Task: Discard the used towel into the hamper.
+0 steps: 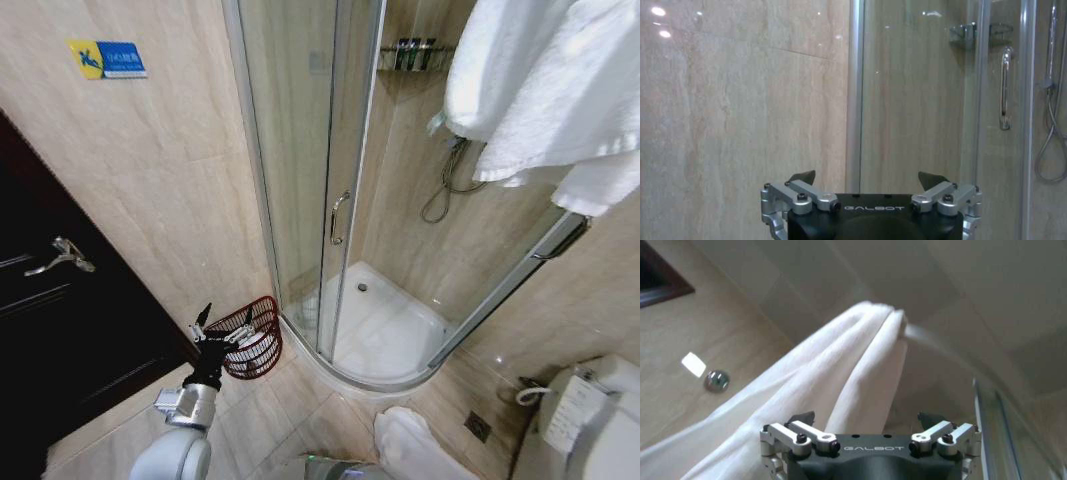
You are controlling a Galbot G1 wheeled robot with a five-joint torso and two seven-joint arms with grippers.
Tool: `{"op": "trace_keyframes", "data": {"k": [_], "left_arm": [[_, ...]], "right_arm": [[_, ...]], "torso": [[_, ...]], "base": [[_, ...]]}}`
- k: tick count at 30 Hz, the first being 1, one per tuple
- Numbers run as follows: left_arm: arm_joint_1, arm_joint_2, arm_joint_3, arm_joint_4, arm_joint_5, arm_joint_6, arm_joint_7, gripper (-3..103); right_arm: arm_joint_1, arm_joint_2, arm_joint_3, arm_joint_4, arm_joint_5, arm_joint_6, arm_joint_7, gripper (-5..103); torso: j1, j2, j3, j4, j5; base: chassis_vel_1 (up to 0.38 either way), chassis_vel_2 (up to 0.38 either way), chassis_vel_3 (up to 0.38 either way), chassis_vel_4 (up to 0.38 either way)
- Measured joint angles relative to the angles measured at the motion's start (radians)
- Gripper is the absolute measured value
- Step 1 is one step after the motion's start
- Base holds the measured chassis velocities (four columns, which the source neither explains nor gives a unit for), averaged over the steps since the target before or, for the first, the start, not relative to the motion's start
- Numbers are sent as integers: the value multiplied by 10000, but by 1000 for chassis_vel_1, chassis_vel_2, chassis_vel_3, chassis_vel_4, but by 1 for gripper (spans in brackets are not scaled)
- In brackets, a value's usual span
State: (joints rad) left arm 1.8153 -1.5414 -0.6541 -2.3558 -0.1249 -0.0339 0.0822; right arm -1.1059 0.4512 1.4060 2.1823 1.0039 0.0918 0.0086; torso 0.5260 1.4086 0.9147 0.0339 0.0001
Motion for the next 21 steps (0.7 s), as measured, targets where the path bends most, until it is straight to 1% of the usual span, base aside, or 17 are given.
{"op": "trace_keyframes", "data": {"k": [1,2,3,4,5,6,7,8,9,11,12,14,15,18,21], "left_arm": [[0,1,-1,0,0,0,0,100],[0,1,2,0,0,0,0,100],[0,1,0,0,0,0,0,100],[0,1,0,0,0,0,0,100],[0,1,0,0,0,0,0,100],[1,1,0,0,0,0,0,100],[0,1,1,0,0,0,0,100],[1,2,0,1,0,0,0,100],[1,2,0,1,0,0,0,100],[0,1,0,0,0,0,0,100],[0,1,0,0,0,0,0,100],[0,1,1,0,0,0,0,100],[0,1,1,0,0,0,0,100],[0,1,0,0,-1,0,0,100],[0,1,0,0,0,0,0,100]], "right_arm": [[548,-373,-198,-262,180,-96,33,100],[731,-506,-260,-343,270,-160,58,100],[1197,-836,-361,-489,626,-341,162,100],[1486,-1040,-413,-555,936,-453,252,100],[1486,-1040,-413,-555,936,-453,252,100],[1823,-1268,-484,-604,1454,-577,397,100],[1902,-1319,-505,-610,1605,-612,432,100],[2347,-1554,-577,-655,2464,-812,615,100],[2347,-1554,-577,-655,2464,-812,615,100],[2920,-1872,-664,-746,3859,-1073,737,100],[2920,-1872,-664,-746,3859,-1073,737,100],[3133,-2097,-679,-869,4592,-1186,736,100],[3162,-2188,-679,-933,4801,-1224,716,100],[3176,-2276,-679,-1023,4917,-1246,683,100],[3052,-2196,-612,-1128,4704,-1286,567,100]], "torso": [[0,0,0,-1,-3],[0,0,0,-3,-3],[0,0,0,-3,0],[0,0,0,-3,0],[0,0,0,-3,0],[0,1,-1,-4,-2],[0,1,-1,-5,-4],[-1,1,-1,-3,1],[-1,1,-1,-3,1],[-1,1,-2,-5,-4],[-1,1,-2,-5,-4],[-1,0,-2,-4,0],[-1,1,-2,-4,0],[-1,1,-2,-3,-1],[-1,1,-2,-3,-6]], "base": [[0,0,0,0],[0,0,0,0],[0,0,0,0],[0,0,0,0],[0,0,0,0],[0,0,0,0],[0,0,0,0],[0,0,0,0],[0,0,0,0],[0,0,0,0],[0,0,0,0],[0,0,0,0],[0,0,0,0],[0,0,0,0],[0,0,0,0]]}}
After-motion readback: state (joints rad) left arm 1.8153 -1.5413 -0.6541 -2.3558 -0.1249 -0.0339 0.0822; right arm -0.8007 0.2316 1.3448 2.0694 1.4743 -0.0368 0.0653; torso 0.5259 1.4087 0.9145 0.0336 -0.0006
